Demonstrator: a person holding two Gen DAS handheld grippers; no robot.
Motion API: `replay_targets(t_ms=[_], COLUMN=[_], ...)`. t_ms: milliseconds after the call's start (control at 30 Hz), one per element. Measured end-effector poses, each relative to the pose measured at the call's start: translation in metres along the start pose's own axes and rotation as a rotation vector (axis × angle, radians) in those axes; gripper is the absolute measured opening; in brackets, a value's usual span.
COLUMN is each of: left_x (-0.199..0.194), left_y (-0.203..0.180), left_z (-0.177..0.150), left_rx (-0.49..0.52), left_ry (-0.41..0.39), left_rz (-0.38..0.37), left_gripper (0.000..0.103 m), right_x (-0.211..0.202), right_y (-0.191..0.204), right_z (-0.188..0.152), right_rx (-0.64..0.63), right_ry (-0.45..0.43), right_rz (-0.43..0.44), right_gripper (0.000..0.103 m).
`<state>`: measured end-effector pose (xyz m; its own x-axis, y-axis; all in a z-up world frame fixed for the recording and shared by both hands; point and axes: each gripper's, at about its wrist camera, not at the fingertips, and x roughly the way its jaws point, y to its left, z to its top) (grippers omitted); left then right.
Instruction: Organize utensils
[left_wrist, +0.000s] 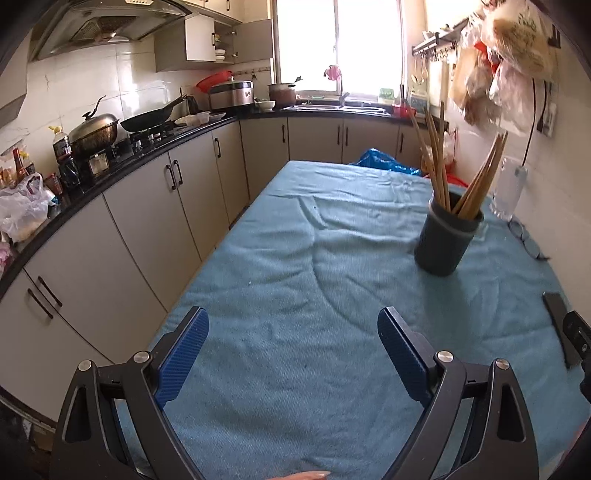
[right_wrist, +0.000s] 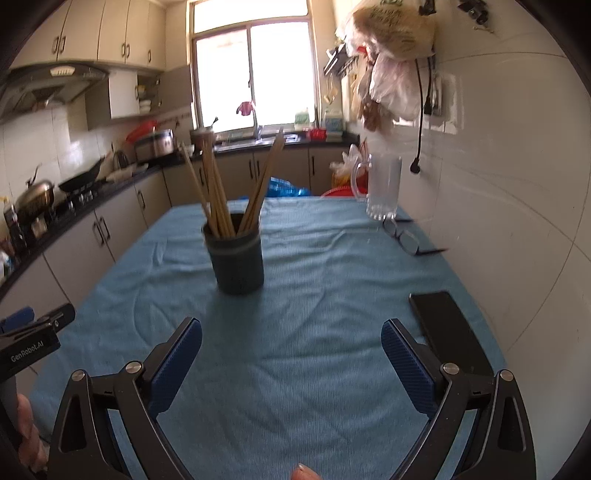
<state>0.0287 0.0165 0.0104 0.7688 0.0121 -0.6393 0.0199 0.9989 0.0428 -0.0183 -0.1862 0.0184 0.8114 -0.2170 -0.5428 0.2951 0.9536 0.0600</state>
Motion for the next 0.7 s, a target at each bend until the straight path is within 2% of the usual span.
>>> replay_targets(t_ms=[200,700], left_x=[0.003,0.019], left_y=[-0.007,-0.019], left_z=[-0.004,-0.004], left_rx=[0.006,0.031], left_ry=[0.017,0.064], left_rz=[0.007,0.003], left_gripper=[0.092,0.092], right_x=[0.01,0.032], right_y=[0.007,0.006], right_z=[-0.015,-0.021], right_rx=[-0.029,-0.027], right_ry=[0.039,0.089], right_rz=[-0.019,-0.017], right_gripper=[0.1,0.1])
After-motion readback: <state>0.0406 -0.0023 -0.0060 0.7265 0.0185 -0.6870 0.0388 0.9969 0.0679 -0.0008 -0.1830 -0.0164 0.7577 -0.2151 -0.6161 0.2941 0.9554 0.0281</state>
